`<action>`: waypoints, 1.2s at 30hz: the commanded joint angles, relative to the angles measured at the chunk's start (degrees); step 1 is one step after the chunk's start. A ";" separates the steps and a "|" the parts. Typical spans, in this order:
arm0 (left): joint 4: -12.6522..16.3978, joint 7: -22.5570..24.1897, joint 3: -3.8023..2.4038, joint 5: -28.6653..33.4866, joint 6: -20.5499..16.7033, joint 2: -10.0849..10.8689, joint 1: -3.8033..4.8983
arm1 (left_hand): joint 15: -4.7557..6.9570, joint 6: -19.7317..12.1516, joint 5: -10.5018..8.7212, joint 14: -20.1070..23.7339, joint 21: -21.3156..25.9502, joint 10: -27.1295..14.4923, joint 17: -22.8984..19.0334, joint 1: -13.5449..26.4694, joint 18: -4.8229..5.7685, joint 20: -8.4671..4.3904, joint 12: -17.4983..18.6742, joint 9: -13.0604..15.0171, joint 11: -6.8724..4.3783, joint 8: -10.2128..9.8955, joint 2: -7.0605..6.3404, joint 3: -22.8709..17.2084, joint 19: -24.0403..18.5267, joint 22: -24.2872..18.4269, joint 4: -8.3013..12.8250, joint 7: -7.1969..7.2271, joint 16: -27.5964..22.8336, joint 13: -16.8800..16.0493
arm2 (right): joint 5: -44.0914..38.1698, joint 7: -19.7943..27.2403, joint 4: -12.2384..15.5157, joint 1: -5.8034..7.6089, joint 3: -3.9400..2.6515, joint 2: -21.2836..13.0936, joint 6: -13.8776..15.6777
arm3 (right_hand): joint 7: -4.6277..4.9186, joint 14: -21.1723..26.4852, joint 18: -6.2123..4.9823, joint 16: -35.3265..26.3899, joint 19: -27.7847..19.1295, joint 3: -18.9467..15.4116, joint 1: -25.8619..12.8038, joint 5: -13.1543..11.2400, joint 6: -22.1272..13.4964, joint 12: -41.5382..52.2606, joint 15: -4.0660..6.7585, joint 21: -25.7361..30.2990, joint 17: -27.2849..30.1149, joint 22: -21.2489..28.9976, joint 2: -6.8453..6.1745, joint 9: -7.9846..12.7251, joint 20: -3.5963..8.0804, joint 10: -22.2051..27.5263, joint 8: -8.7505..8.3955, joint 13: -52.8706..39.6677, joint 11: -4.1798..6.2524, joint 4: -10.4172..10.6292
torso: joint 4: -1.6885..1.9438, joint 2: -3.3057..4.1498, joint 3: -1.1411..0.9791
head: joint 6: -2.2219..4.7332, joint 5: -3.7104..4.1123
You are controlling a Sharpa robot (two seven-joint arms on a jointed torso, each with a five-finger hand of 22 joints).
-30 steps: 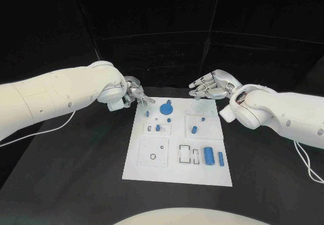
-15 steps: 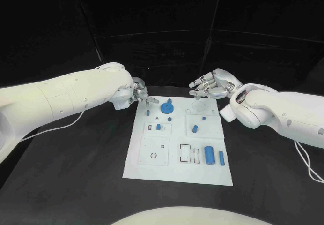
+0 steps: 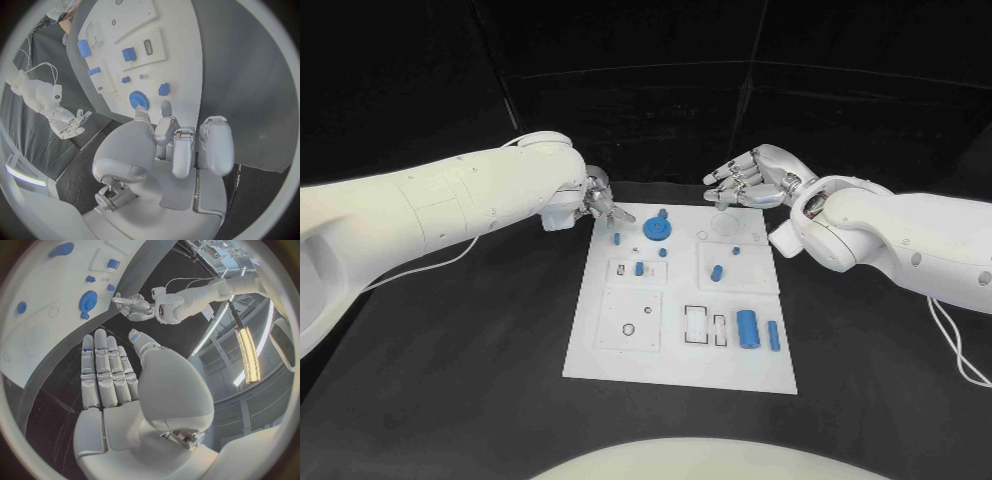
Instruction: Assemble the parts on the task board
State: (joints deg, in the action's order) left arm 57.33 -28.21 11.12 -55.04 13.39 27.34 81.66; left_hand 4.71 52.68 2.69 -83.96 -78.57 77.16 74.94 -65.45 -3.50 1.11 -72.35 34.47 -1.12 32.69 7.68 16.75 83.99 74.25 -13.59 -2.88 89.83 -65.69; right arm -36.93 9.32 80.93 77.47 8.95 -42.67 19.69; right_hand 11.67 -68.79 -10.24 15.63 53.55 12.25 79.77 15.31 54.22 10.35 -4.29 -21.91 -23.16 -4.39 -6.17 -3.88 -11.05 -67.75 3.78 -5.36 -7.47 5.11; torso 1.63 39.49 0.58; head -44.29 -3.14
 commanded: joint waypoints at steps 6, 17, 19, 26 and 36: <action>-1.12 -1.40 -0.05 -2.00 4.83 -0.44 -0.75 | 0.12 -0.68 0.01 -6.04 -0.05 -0.70 15.06 -0.21 0.27 -0.07 0.21 0.24 -0.03 0.37 0.32 0.42 1.76 -0.17 0.20 -0.12 0.17 0.47 | 0.18 0.37 -0.06 0.09 -0.03 0.11 -0.37 | 0.15 0.42 -0.24 0.40 0.01 0.02 -0.47 -0.24 -0.40 -0.10 -0.04 0.43 0.07 0.11 -0.01 -0.04 -0.37 0.49 0.21 0.08 0.04 0.42 | 0.07 -0.04 -0.01 | -0.02 0.00; -2.11 -1.19 -0.06 -2.23 4.81 -1.02 -1.51 | 0.08 -0.94 0.01 -6.04 0.22 -1.17 15.06 -0.30 0.18 -0.03 0.65 0.38 0.03 0.40 0.28 0.56 1.58 -0.53 0.29 -0.19 0.17 1.04 | 0.18 0.57 -0.17 0.08 -0.03 0.35 -0.21 | 0.15 0.42 -0.24 0.40 0.01 0.02 -0.47 -0.24 -0.40 -0.10 -0.04 0.43 0.07 0.11 -0.01 -0.04 -0.37 0.49 0.21 0.08 0.04 0.42 | 0.00 -0.05 -0.05 | 0.00 -0.13; -2.15 -1.04 -0.06 -2.23 4.64 -1.08 -1.56 | 0.06 -1.01 0.01 -6.04 0.30 -1.33 15.06 -0.32 0.16 -0.01 0.81 0.42 0.05 0.40 0.29 0.60 1.53 -0.65 0.32 -0.21 0.17 1.24 | 0.18 0.59 -0.17 0.08 -0.03 0.38 -0.20 | 0.15 0.42 -0.24 0.40 0.01 0.02 -0.47 -0.24 -0.40 -0.10 -0.04 0.43 0.07 0.11 -0.01 -0.04 -0.37 0.49 0.21 0.08 0.04 0.42 | 0.01 -0.06 -0.07 | -0.03 -0.10; -2.17 -0.36 -0.07 -2.24 3.91 -1.34 -1.64 | 0.03 -1.18 0.01 -6.04 0.28 -1.54 15.06 -0.47 0.16 0.02 0.97 0.51 0.09 0.42 0.34 0.62 1.48 -0.60 0.42 -0.25 0.17 1.42 | 0.18 0.63 -0.21 0.07 -0.03 0.51 -0.18 | 0.14 0.42 -0.25 0.43 0.03 0.03 -0.45 -0.15 -0.41 -0.07 -0.03 0.47 0.07 0.12 0.03 -0.05 -0.37 0.49 0.22 0.07 0.05 0.43 | 0.02 -0.04 -0.07 | -0.10 -0.07; -2.26 0.15 -0.08 -2.24 3.56 -1.62 -1.67 | -0.01 -1.29 0.01 -6.04 0.29 -1.75 15.06 -0.62 0.15 0.05 1.16 0.60 0.12 0.46 0.43 0.62 1.43 -0.61 0.53 -0.28 0.17 1.66 | 0.18 0.62 -0.31 0.07 -0.03 0.69 -0.29 | 0.14 0.42 -0.25 0.43 0.03 0.03 -0.45 -0.15 -0.41 -0.07 -0.03 0.47 0.07 0.12 0.03 -0.05 -0.37 0.49 0.22 0.07 0.05 0.43 | 0.05 -0.02 -0.05 | -0.20 0.02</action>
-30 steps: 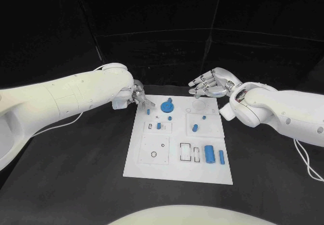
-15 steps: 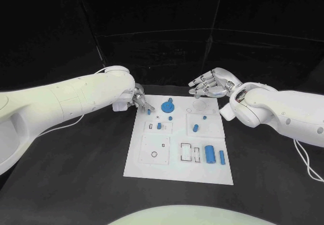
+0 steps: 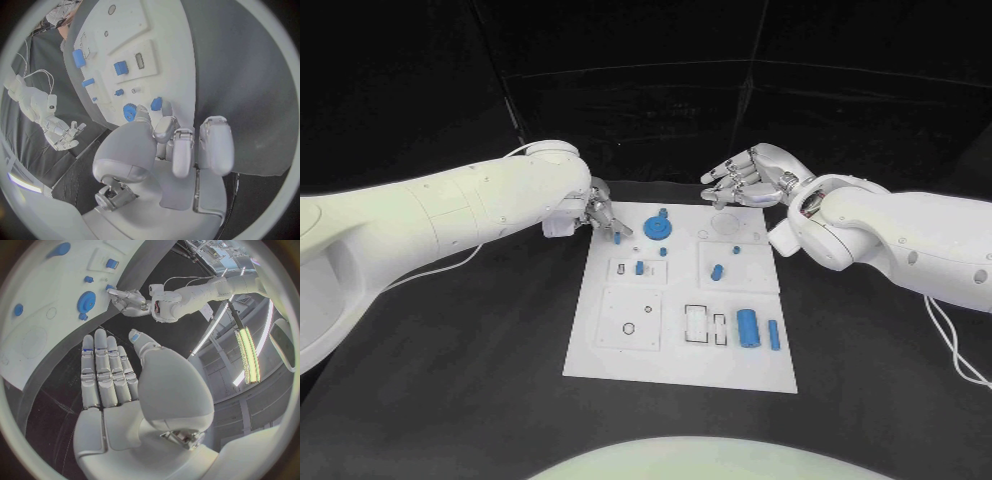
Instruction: Assemble the parts on the task board
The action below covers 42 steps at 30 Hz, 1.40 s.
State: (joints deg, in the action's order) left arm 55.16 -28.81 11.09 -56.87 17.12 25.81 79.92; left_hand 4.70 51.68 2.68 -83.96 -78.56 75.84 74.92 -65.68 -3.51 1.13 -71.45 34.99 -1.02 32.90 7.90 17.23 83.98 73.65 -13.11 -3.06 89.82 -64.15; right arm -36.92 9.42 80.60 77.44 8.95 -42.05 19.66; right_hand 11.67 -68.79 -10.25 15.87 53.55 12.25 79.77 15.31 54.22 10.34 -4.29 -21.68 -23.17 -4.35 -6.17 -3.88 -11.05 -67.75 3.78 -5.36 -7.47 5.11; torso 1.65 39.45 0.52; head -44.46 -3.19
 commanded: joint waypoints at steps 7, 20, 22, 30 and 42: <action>-0.18 0.77 -0.05 -0.41 0.36 -0.21 0.07 | -0.08 -0.50 0.02 -6.04 0.27 -0.91 15.08 -1.15 0.15 0.13 0.67 0.38 0.09 0.43 0.60 -0.03 1.30 0.04 0.60 -0.16 0.18 0.61 | 0.17 0.47 -0.02 0.10 -0.03 0.09 -0.34 | 0.14 0.42 -0.24 0.20 0.03 0.03 -0.45 -0.15 -0.41 -0.07 -0.03 0.24 0.08 0.08 0.03 -0.05 -0.37 0.49 0.22 0.08 0.05 0.43 | 0.08 0.03 0.03 | -0.18 0.00; -0.36 0.96 -0.05 -0.41 1.15 -0.49 0.07 | -0.17 -0.96 0.03 -6.04 0.01 -1.18 15.08 -4.27 0.15 0.31 0.79 1.23 0.18 0.92 2.51 -1.67 1.08 0.47 3.21 -0.26 0.18 0.67 | 0.17 0.54 -0.05 0.10 -0.03 0.21 -0.38 | 0.14 0.43 -0.24 0.23 0.05 0.03 -0.45 -0.08 -0.41 -0.04 -0.02 0.27 0.08 0.09 0.06 -0.05 -0.38 0.48 0.23 0.08 0.05 0.45 | -0.02 0.01 0.02 | -0.29 0.04; -0.35 1.09 -0.05 -0.40 1.23 -0.53 0.07 | -0.17 -1.00 0.04 -6.04 -0.01 -1.16 15.08 -4.98 0.15 0.32 0.76 1.37 0.17 0.99 3.02 -2.20 1.04 0.51 3.83 -0.26 0.18 0.62 | 0.17 0.55 -0.07 0.10 -0.03 0.25 -0.39 | 0.14 0.43 -0.24 0.23 0.05 0.03 -0.45 -0.08 -0.41 -0.04 -0.02 0.27 0.08 0.09 0.06 -0.05 -0.38 0.48 0.23 0.08 0.05 0.45 | 0.01 0.01 0.02 | -0.37 0.07; -0.40 1.75 -0.05 -0.38 1.58 -0.56 0.07 | 0.00 -1.30 0.04 -6.04 -0.01 -1.12 15.08 -8.33 0.10 0.27 0.74 1.67 -0.05 1.00 5.32 -4.94 0.90 0.58 6.67 0.01 0.18 0.49 | 0.17 0.60 -0.14 0.10 -0.03 0.37 -0.42 | 0.14 0.43 -0.24 0.23 0.05 0.03 -0.45 -0.08 -0.41 -0.04 -0.02 0.27 0.08 0.09 0.06 -0.05 -0.38 0.48 0.23 0.08 0.05 0.45 | 0.04 0.02 0.03 | -0.50 0.12; -0.10 3.12 -0.06 0.93 2.23 -0.17 0.03 | 0.10 -2.91 0.03 -6.04 -0.51 -1.94 15.08 -13.07 0.23 0.09 2.29 1.42 0.01 -0.57 6.70 -19.34 0.79 1.49 16.48 -0.14 0.18 1.33 | 0.17 1.00 -0.40 0.06 -0.03 0.65 -0.29 | 0.13 0.43 -0.24 0.30 0.08 0.05 -0.41 0.05 -0.42 0.02 0.02 0.34 0.07 0.10 0.13 -0.06 -0.41 0.47 0.24 0.08 0.08 0.46 | 0.06 -0.05 0.02 | -0.41 0.24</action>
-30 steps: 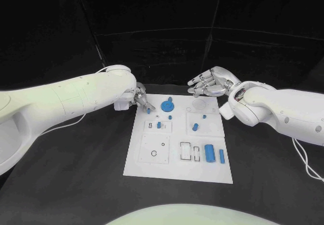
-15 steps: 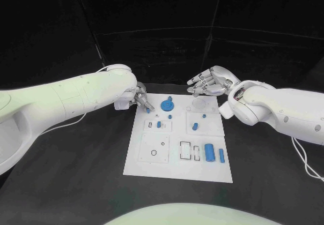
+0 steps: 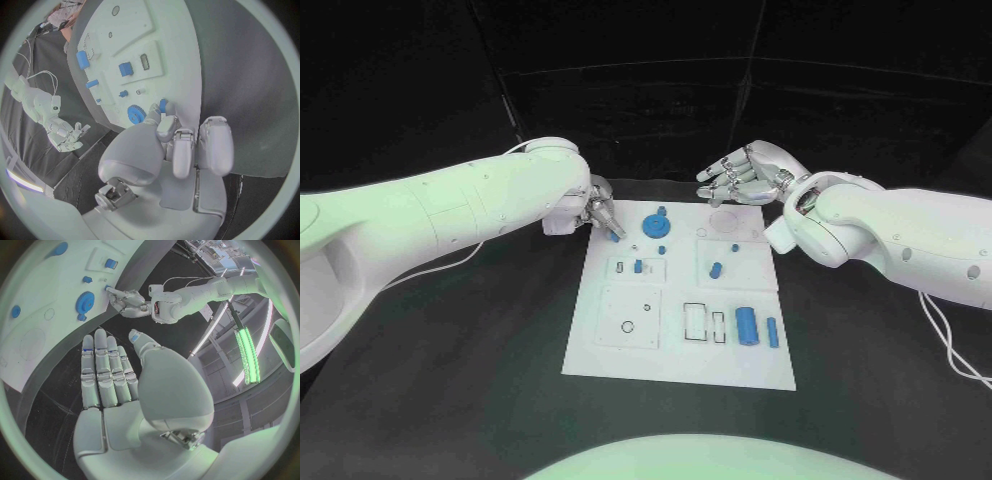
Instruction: Assemble the parts on the task board
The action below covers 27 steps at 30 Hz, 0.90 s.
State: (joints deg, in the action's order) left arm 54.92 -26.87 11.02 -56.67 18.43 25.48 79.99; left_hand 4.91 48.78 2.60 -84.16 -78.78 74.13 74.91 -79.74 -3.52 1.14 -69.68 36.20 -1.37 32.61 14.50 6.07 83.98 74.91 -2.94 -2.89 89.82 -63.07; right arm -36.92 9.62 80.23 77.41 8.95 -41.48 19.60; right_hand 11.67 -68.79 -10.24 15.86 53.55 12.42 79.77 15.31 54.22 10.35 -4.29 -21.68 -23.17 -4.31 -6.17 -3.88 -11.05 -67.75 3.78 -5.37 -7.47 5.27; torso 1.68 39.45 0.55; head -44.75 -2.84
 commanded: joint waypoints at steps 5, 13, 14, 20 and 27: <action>0.76 1.56 0.02 1.84 -0.63 1.01 -0.05 | -0.27 0.13 0.10 -5.84 -0.32 -0.89 15.09 5.05 0.19 0.16 1.94 0.43 0.39 -0.38 -2.16 -14.96 0.71 0.40 8.41 -0.54 0.18 1.74 | 0.17 0.82 -0.19 0.08 -0.03 0.10 -0.27 | 0.13 0.43 -0.24 0.32 0.08 -0.11 -0.41 0.05 -0.42 0.02 0.03 0.34 0.08 0.06 0.13 -0.06 -0.41 0.47 0.24 0.08 0.08 0.29 | 0.02 -0.06 -0.01 | -0.15 0.14; 4.18 2.03 0.02 6.34 -5.28 4.24 -0.05 | -0.48 0.18 0.25 -5.84 -0.17 -0.93 15.09 14.91 0.15 0.46 3.93 1.77 0.53 0.42 -8.99 -35.25 0.63 0.59 11.71 -0.64 0.18 4.05 | 0.18 0.78 -0.33 0.07 -0.03 -0.07 -0.29 | 0.12 0.43 -0.24 0.34 0.10 -0.12 -0.42 0.11 -0.41 0.04 0.04 0.36 0.08 0.07 0.15 -0.06 -0.42 0.46 0.25 0.08 0.08 0.31 | 0.05 -0.07 -0.05 | -0.05 0.02; 4.76 2.06 0.02 6.78 -5.74 4.65 -0.05 | -0.41 0.17 0.36 -5.84 -0.17 -0.82 15.09 15.82 0.15 0.45 3.92 2.06 0.67 0.67 -9.77 -37.19 0.65 0.64 11.71 -0.54 0.18 4.07 | 0.18 0.78 -0.34 0.07 -0.03 -0.09 -0.30 | 0.12 0.43 -0.24 0.35 0.10 -0.12 -0.42 0.12 -0.41 0.05 0.04 0.37 0.07 0.07 0.15 -0.06 -0.42 0.46 0.26 0.08 0.09 0.31 | 0.05 -0.07 -0.04 | -0.02 0.01; 9.86 2.33 0.03 10.20 -9.15 8.14 -0.05 | -0.33 0.23 0.15 -5.84 -0.27 -0.36 15.09 17.56 0.20 0.42 3.67 2.86 0.42 1.44 -11.38 -41.60 0.74 0.89 11.43 -0.51 0.18 3.91 | 0.18 0.74 -0.39 0.07 -0.03 -0.26 -0.32 | 0.12 0.43 -0.24 0.35 0.10 -0.12 -0.42 0.12 -0.41 0.05 0.04 0.37 0.07 0.07 0.15 -0.06 -0.42 0.46 0.26 0.08 0.09 0.31 | 0.11 -0.07 -0.05 | 0.09 -0.17; 16.21 2.88 0.08 12.87 -13.33 12.41 -0.08 | -0.26 0.31 0.15 -5.84 -0.36 -0.08 15.09 18.09 0.23 0.36 3.53 3.26 0.31 1.83 -12.25 -43.39 0.81 1.07 11.38 -0.40 0.18 3.83 | 0.18 0.70 -0.43 0.06 -0.03 -0.54 -0.31 | 0.12 0.43 -0.24 0.35 0.10 -0.12 -0.42 0.12 -0.41 0.05 0.04 0.37 0.07 0.07 0.15 -0.06 -0.42 0.46 0.26 0.08 0.09 0.31 | 0.07 -0.07 -0.02 | 0.15 -0.32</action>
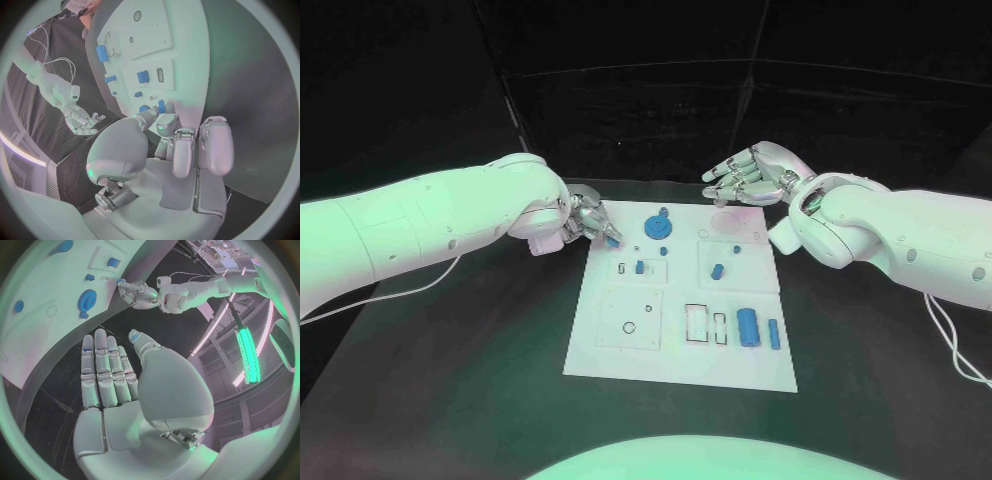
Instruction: Assemble the parts on the task board
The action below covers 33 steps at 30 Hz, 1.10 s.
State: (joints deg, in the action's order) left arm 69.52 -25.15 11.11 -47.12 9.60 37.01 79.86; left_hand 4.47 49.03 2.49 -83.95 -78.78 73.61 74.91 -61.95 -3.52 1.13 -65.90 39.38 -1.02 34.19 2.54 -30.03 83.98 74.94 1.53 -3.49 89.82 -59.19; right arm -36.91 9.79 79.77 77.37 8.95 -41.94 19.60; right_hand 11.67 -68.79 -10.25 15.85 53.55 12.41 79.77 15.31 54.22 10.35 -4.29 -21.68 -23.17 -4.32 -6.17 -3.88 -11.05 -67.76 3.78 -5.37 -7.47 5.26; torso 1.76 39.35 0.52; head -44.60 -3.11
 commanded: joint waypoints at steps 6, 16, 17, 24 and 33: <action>5.14 1.21 0.02 3.70 -6.79 3.35 -0.08 | 0.21 0.10 0.27 -6.05 -0.33 0.33 15.09 0.43 0.22 0.33 0.03 0.21 -0.07 0.38 -0.57 -7.84 0.81 1.02 6.89 0.24 0.18 0.32 | 0.17 0.52 -0.05 0.10 -0.03 -0.16 -0.34 | 0.12 0.43 -0.24 0.35 0.10 -0.11 -0.42 0.12 -0.41 0.05 0.04 0.37 0.08 0.08 0.15 -0.06 -0.42 0.46 0.26 0.08 0.08 0.32 | -0.05 0.00 0.03 | 0.07 -0.08; 8.63 0.76 0.06 -2.58 -6.49 4.91 -1.04 | 0.24 0.14 0.27 -6.05 -0.19 0.36 15.09 0.50 0.17 0.30 0.13 0.33 -0.12 0.50 -0.88 -8.37 0.76 0.86 6.93 0.28 0.18 0.46 | 0.17 0.38 -0.25 0.09 -0.03 -0.22 -0.56 | 0.12 0.43 -0.24 0.35 0.10 -0.11 -0.42 0.12 -0.41 0.05 0.04 0.37 0.08 0.08 0.15 -0.06 -0.42 0.46 0.26 0.08 0.08 0.32 | -0.10 0.11 0.12 | 0.00 -0.23; 8.74 0.66 0.06 -3.15 -6.19 4.93 -1.12 | 0.24 0.14 0.27 -6.05 -0.19 0.36 15.09 0.50 0.17 0.30 0.13 0.33 -0.12 0.50 -0.88 -8.37 0.76 0.86 6.93 0.28 0.18 0.46 | 0.17 0.37 -0.27 0.08 -0.03 -0.21 -0.58 | 0.12 0.43 -0.24 0.35 0.10 -0.11 -0.42 0.12 -0.41 0.05 0.04 0.37 0.08 0.08 0.15 -0.06 -0.42 0.46 0.26 0.08 0.08 0.32 | -0.10 0.11 0.12 | -0.01 -0.26; 8.80 0.03 0.06 -6.72 -3.10 4.62 -1.42 | 0.26 0.14 0.26 -6.05 -0.06 0.19 15.09 0.53 0.14 0.29 0.43 0.38 -0.13 0.55 -1.03 -8.63 0.70 0.71 6.93 0.29 0.18 0.84 | 0.17 0.43 -0.24 0.06 -0.03 -0.19 -0.54 | 0.12 0.43 -0.24 0.35 0.10 -0.11 -0.42 0.12 -0.41 0.05 0.04 0.37 0.08 0.08 0.15 -0.06 -0.42 0.46 0.26 0.08 0.08 0.32 | -0.17 0.14 0.04 | -0.07 -0.34; 9.04 -0.30 0.06 -8.10 -1.18 4.14 -1.65 | 0.26 0.13 0.27 -6.05 -0.03 0.24 15.09 0.54 0.13 0.28 0.39 0.41 -0.13 0.57 -1.12 -8.76 0.69 0.67 6.94 0.30 0.18 0.78 | 0.17 0.58 -0.34 0.02 -0.03 -0.02 -0.24 | 0.10 0.45 -0.25 0.44 0.15 -0.10 -0.45 0.24 -0.39 0.12 0.04 0.46 0.08 0.10 0.26 -0.07 -0.43 0.46 0.29 0.08 0.11 0.39 | -0.20 0.11 0.04 | -0.30 -0.50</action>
State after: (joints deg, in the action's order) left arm 78.43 -25.16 11.20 -53.28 6.32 41.22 78.17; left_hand 4.48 49.26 2.60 -83.95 -78.78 73.61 74.91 -60.75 -3.52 1.14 -65.67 39.70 -1.01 34.45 1.35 -32.13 83.98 74.92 2.22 -3.49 89.82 -58.41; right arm -36.91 9.78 79.44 77.30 8.96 -42.02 19.45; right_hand 11.67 -68.79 -10.25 16.09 53.55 12.26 79.77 15.31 54.22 10.35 -4.29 -21.45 -23.17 -4.27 -6.17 -3.88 -11.05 -67.76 3.78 -5.37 -7.47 5.41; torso 1.58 39.49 0.56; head -44.82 -3.42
